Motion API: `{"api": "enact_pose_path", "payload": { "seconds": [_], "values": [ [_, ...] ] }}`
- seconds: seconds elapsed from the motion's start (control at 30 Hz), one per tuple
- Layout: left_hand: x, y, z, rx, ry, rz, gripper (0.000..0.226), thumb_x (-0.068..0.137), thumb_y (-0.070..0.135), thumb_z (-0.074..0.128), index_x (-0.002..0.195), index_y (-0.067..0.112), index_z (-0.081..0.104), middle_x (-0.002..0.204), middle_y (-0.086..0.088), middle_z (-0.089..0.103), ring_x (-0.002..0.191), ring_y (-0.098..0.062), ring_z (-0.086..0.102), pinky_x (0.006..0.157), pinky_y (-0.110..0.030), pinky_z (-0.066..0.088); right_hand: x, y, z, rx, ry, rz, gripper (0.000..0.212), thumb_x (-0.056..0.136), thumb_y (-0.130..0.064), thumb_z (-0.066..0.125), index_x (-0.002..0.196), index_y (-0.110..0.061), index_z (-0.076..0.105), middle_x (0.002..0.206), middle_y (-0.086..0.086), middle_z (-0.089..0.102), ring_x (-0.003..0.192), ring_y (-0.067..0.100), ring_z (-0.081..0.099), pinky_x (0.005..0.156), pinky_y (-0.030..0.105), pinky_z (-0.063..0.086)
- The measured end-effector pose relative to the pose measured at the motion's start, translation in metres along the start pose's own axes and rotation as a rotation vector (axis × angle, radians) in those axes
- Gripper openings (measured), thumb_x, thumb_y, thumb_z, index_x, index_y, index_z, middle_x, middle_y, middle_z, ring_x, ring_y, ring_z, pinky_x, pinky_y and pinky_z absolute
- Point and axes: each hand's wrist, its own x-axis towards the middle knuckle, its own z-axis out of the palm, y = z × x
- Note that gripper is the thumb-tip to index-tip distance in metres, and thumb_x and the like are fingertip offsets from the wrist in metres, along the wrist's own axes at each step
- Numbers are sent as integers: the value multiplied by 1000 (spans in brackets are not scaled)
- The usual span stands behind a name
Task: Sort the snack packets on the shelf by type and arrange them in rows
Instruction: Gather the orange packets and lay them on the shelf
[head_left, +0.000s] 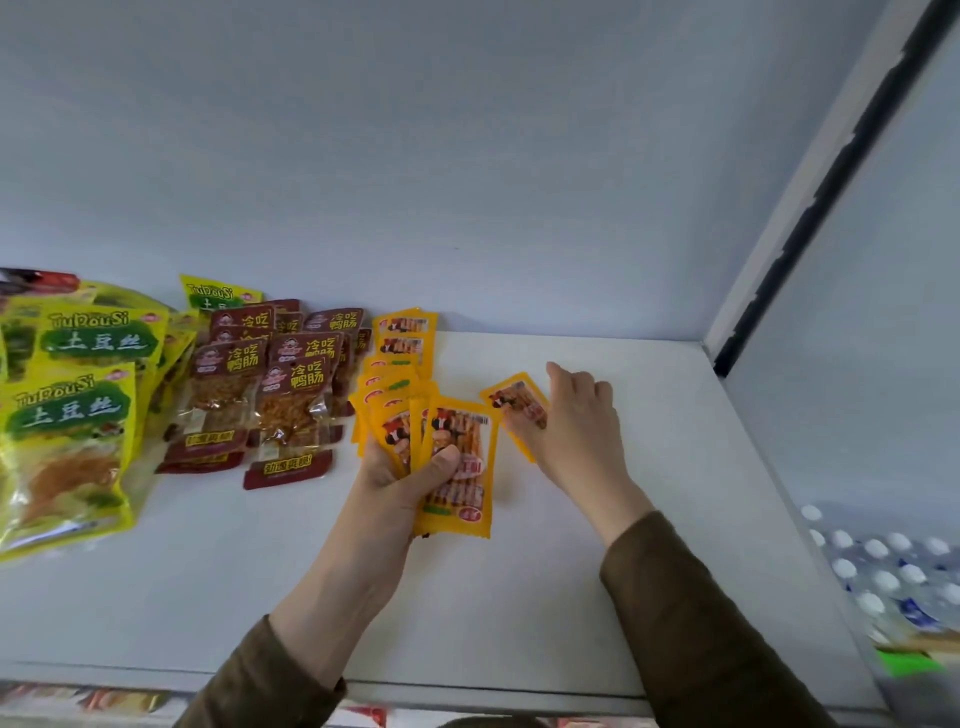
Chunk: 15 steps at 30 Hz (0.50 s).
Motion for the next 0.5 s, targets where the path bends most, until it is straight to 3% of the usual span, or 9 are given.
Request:
{"api": "enact_pose_path", "payload": {
  "seconds": [0.13, 0.27, 0.3, 0.4, 0.43, 0.5],
  "values": [
    [4, -1, 2, 9, 7, -1, 60, 81, 22, 76, 135, 32, 52, 118, -2, 76, 103, -24, 75, 67, -29, 60, 15, -1, 5, 124, -155, 21, 88, 88, -42, 73, 155, -12, 23, 137, 16, 49, 124, 36, 51, 100, 40, 42],
    [11, -2, 4, 23, 36, 12, 54, 87, 17, 75, 133, 34, 53, 117, -2, 77, 100, -24, 76, 66, -29, 60, 18, 1, 0, 325, -129, 52, 57, 91, -29, 70, 140, -15, 43, 119, 2, 64, 109, 28, 63, 81, 33, 46],
    [14, -2, 5, 22, 45, 15, 55, 88, 16, 75, 134, 35, 52, 117, -1, 77, 101, -23, 76, 66, -29, 60, 15, 2, -3, 489, -88, 76, 46, 93, -27, 69, 133, -16, 49, 111, -2, 65, 103, 25, 64, 78, 31, 44],
    [26, -1, 9, 9, 68, 22, 53, 92, 15, 73, 136, 34, 51, 118, -1, 76, 102, -24, 76, 65, -29, 60, 2, -6, -12, 1291, -55, 179, 23, 93, -22, 71, 114, -15, 64, 98, -2, 71, 93, 16, 67, 78, 28, 51],
    [31, 0, 12, 5, 73, 25, 47, 94, 15, 71, 134, 33, 53, 117, -1, 76, 102, -25, 75, 65, -29, 60, -3, -11, -11, 1453, -79, 181, 21, 92, -21, 73, 111, -14, 67, 96, 1, 73, 91, 15, 68, 78, 28, 54],
    [43, 4, 19, 17, 73, 18, 35, 100, 18, 65, 133, 27, 56, 114, -3, 77, 100, -27, 76, 65, -31, 60, -10, -22, -5, 1515, -108, 182, 24, 91, -15, 72, 114, -11, 69, 100, 7, 73, 88, 17, 71, 72, 26, 56]
  ]
}}
